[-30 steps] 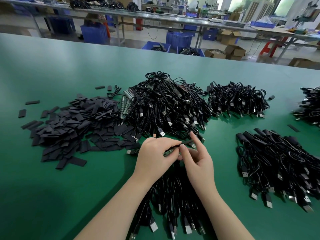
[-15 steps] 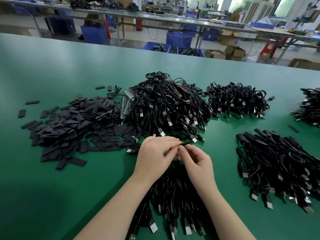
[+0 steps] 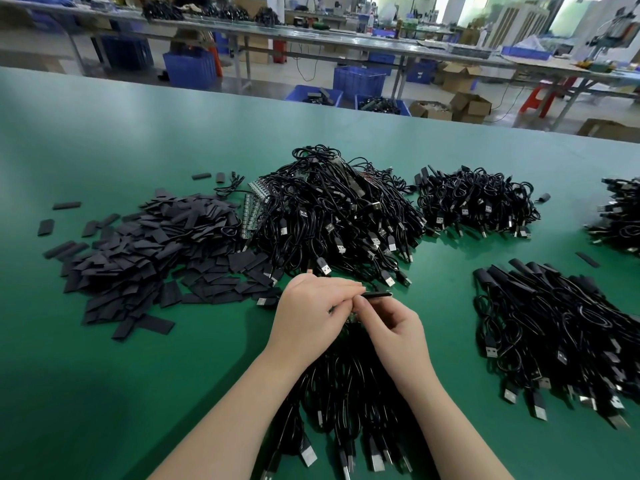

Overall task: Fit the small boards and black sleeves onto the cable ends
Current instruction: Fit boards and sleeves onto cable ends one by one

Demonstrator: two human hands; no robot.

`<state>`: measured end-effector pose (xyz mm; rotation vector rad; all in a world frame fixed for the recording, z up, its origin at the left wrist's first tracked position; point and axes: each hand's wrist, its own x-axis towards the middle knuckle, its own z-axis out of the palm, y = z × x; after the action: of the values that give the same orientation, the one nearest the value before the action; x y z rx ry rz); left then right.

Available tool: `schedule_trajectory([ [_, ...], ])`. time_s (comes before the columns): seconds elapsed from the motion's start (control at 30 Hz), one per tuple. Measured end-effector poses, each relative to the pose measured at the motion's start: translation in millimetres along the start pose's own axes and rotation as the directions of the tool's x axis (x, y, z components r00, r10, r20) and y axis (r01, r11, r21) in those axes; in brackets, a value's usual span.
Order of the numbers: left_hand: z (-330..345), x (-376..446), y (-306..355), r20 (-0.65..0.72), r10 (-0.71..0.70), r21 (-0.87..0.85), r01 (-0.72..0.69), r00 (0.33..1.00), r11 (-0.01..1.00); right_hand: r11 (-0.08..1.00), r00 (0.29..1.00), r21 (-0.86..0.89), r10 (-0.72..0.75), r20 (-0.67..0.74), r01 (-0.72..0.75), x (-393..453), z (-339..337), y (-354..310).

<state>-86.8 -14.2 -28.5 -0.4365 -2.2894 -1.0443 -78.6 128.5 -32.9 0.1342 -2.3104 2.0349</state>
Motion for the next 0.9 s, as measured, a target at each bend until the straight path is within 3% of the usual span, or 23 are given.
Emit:
schedule_trajectory([
  [0.2,0,1,0,0.099,-0.027,-0.04,0.031,0.995,0.999,0.983,0.997,0.185,0.01,-0.081,0.006,2,-5,-2],
  [0.4,-2,0,-2,-0.032,-0.093,-0.118,0.089,0.995,0.989,0.834,0.955,0.548,0.215,-0.206,-0.069,11,-28,-21],
  [0.47,-3,-1,-4,-0.052,-0.146,-0.181,0.134,0.988,0.974,0.802,0.923,0.597,0.246,-0.297,-0.021,14,-51,-39],
  [0.53,-2,-3,-5,-0.072,-0.192,-0.203,0.174,0.979,0.964,0.852,0.892,0.52,0.188,-0.412,0.06,11,-81,-57],
  [0.57,-2,-3,-6,-0.077,-0.214,-0.213,0.193,0.974,0.958,0.913,0.871,0.401,0.133,-0.473,0.078,9,-99,-65],
  [0.63,0,-2,-6,-0.082,-0.238,-0.212,0.216,0.968,0.953,0.996,0.823,-0.085,-0.061,-0.564,0.016,9,-132,-74],
  [0.7,1,-1,-7,-0.086,-0.231,-0.184,0.212,0.969,0.96,0.796,0.795,-0.587,-0.255,-0.55,-0.151,15,-162,-69],
  [0.73,2,-1,-8,-0.087,-0.234,-0.177,0.216,0.968,0.96,0.656,0.79,-0.713,-0.288,-0.541,-0.249,22,-176,-62],
  [0.77,3,-1,-9,-0.083,-0.251,-0.182,0.233,0.964,0.955,0.512,0.808,-0.781,-0.25,-0.534,-0.358,29,-188,-55],
  [0.83,2,-2,-13,-0.066,-0.316,-0.209,0.297,0.946,0.932,0.211,0.852,-0.83,0.024,-0.524,-0.516,38,-200,-43],
  [0.9,2,-2,-17,-0.034,-0.379,-0.226,0.363,0.925,0.904,0.053,0.826,-0.837,0.204,-0.525,-0.545,38,-201,-36],
])
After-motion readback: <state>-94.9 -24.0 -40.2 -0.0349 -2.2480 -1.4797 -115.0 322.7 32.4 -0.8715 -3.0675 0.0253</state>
